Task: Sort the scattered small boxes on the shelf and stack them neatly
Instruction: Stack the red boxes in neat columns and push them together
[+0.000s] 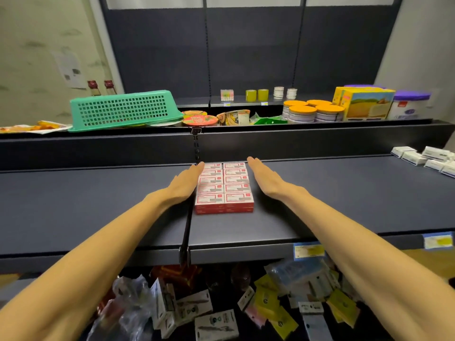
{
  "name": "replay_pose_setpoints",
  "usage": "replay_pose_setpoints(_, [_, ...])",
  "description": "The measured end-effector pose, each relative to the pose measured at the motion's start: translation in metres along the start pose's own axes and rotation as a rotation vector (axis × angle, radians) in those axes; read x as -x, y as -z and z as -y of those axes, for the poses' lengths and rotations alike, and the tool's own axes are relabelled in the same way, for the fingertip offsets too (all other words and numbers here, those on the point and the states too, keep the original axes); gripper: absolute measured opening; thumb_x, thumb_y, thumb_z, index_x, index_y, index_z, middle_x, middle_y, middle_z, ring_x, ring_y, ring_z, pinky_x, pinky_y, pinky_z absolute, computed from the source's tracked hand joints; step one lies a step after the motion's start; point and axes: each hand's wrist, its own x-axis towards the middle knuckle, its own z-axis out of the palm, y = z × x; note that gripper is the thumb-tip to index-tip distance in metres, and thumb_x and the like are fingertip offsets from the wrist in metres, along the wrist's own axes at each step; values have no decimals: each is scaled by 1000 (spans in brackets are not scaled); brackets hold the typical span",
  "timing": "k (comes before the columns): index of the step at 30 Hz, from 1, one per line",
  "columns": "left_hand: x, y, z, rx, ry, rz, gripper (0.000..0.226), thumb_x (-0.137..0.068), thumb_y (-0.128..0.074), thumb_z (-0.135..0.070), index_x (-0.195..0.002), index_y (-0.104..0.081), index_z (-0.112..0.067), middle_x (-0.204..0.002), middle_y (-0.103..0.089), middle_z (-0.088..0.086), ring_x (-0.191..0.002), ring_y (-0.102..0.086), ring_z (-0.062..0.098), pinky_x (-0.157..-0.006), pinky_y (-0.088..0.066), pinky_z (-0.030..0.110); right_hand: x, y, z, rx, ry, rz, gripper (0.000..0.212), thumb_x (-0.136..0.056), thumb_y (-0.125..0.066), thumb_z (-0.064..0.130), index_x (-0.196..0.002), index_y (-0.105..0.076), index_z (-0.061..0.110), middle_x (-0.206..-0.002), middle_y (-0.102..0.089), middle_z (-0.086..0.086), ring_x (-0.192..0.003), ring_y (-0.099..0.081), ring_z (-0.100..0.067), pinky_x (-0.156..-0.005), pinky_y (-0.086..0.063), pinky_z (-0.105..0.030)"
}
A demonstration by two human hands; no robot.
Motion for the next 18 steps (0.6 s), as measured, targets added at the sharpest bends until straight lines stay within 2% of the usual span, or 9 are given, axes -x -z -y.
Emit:
replay_pose_setpoints(3, [8,-1,-18,2,92,69,116,-57,-10,-106,-148,-43,-42,-152,-50,-4,-143,-43,26,-125,-9,55,-17,-12,2,-72,-49,127,86,-85,-7,83,-155,-26,38,-164,-25,3,-152,-20,-31,-123,-2,-54])
replay_pose_setpoints(4, [15,-2,-24,12,112,90,111,-60,-12,-105,-146,-45,-43,-151,-52,-4,-143,-43,27,-125,-8,55,-20,-15,3,-89,-61,138,90,-81,-4,85,-153,-31,38,-161,-32,4,-150,-26,-29,-123,-1,-55])
replay_pose_setpoints(6, [23,-3,-35,66,138,112,93,-73,-17,-95,-139,-52,-42,-140,-62,-4,-133,-55,24,-124,-17,53,-19,-17,9,-88,-50,153,72,-97,-4,65,-151,-34,30,-154,-43,1,-147,-31,-26,-123,5,-51])
replay_pose_setpoints(8, [29,-6,-44,116,141,116,64,-91,-19,-79,-123,-60,-41,-122,-71,-5,-114,-67,20,-119,-32,48,-16,-18,11,-66,-39,150,60,-105,-6,50,-154,-27,23,-157,-39,-3,-149,-26,-27,-121,9,-49])
replay_pose_setpoints(10, [34,-8,-54,163,120,110,51,-102,-19,-65,-119,-59,-38,-116,-73,-2,-105,-70,19,-109,-43,41,-18,-23,15,-27,-31,138,61,-105,-7,49,-157,-19,21,-161,-32,-5,-151,-22,-28,-122,10,-51])
replay_pose_setpoints(12, [36,-8,-56,150,116,95,55,-102,-18,-66,-126,-56,-33,-117,-72,2,-105,-70,19,-102,-46,36,-24,-27,14,-30,-33,110,62,-103,-8,51,-156,-22,21,-159,-35,-4,-148,-28,-26,-122,8,-54])
replay_pose_setpoints(16, [23,-7,-40,104,166,61,120,-60,-16,-105,-151,-38,-30,-147,-55,4,-139,-47,33,-122,-24,54,-27,-29,13,-17,-16,90,59,-103,-11,51,-152,-28,22,-154,-42,-3,-143,-36,-25,-122,4,-55])
replay_pose_setpoints(17, [29,-7,-46,76,175,49,112,-70,-14,-100,-155,-32,-29,-155,-46,4,-146,-37,34,-125,-12,55,-26,-28,14,-13,-25,95,59,-104,-12,51,-152,-28,21,-154,-42,-4,-143,-36,-26,-122,3,-54])
replay_pose_setpoints(18, [35,-8,-51,50,152,38,90,-89,-13,-84,-157,-28,-26,-159,-39,3,-151,-26,33,-126,0,50,-25,-27,14,-12,-41,104,58,-105,-13,51,-152,-28,21,-153,-43,-4,-143,-36,-27,-123,2,-53])
